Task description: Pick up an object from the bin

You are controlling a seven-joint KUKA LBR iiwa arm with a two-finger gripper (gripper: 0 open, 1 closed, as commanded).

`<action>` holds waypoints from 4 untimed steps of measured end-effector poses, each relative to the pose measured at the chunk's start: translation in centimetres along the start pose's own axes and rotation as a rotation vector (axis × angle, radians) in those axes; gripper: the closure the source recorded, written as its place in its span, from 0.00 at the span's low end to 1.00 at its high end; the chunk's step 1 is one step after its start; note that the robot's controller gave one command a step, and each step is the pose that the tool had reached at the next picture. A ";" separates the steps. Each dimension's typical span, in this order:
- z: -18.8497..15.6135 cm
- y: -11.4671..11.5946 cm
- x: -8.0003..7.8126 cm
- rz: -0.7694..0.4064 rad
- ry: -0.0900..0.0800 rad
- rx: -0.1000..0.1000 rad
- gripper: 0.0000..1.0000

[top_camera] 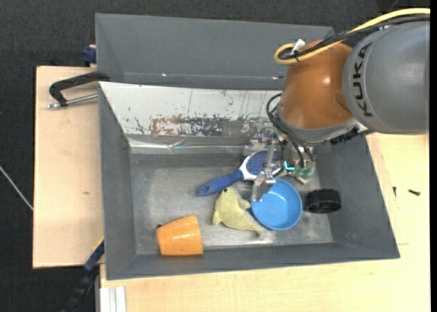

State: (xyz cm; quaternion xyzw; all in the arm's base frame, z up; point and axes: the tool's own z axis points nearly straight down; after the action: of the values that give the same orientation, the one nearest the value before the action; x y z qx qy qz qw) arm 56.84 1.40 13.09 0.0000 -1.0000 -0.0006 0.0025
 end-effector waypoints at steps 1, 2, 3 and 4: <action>5.9 -0.8 -2.6 -0.092 -0.010 0.000 0.00; 5.6 -0.7 -2.8 -0.092 -0.008 0.000 0.00; 5.5 -0.7 -2.8 -0.092 -0.005 0.000 0.00; 5.4 -0.7 -2.8 -0.091 -0.004 0.000 0.00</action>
Offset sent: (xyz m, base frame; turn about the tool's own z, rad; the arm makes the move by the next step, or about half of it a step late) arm 0.0229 -0.0090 -0.0609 -0.0926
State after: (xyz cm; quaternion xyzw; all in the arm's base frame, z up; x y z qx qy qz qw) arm 59.64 0.75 7.67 0.0455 -0.9990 -0.0005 0.0002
